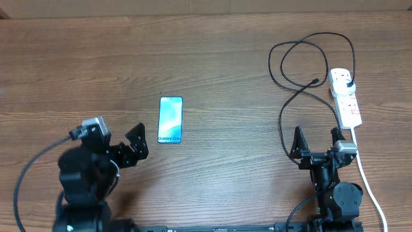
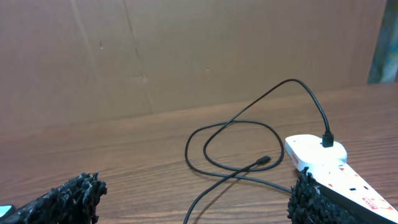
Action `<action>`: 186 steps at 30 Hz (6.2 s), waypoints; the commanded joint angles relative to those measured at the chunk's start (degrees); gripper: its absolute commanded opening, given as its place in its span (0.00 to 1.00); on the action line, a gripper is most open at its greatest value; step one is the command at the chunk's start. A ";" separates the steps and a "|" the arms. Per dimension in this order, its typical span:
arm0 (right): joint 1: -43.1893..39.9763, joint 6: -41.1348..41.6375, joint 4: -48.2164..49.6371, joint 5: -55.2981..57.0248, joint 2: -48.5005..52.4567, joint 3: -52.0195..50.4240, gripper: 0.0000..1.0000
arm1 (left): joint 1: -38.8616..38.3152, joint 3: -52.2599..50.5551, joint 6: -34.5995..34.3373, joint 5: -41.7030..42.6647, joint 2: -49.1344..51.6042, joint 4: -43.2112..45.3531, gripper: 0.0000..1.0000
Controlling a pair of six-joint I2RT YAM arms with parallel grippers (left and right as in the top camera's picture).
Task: Plug charger to phone and switch on socket
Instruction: 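Move the left gripper forward over the Galaxy phone, then lower the left gripper onto the phone's screen, then close the left gripper on the phone's long edges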
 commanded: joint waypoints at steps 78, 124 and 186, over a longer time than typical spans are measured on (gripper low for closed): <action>0.22 0.09 0.17 -0.20 -0.31 -0.61 1.00 | -20.39 26.47 7.58 1.66 46.53 -14.10 1.00; 0.22 0.09 0.15 -0.20 -0.31 -0.61 1.00 | -19.61 38.84 4.90 -14.60 77.00 -17.55 1.00; 0.22 0.09 0.15 -0.20 -0.31 -0.61 1.00 | -19.63 35.41 5.25 -9.88 82.14 -11.91 0.99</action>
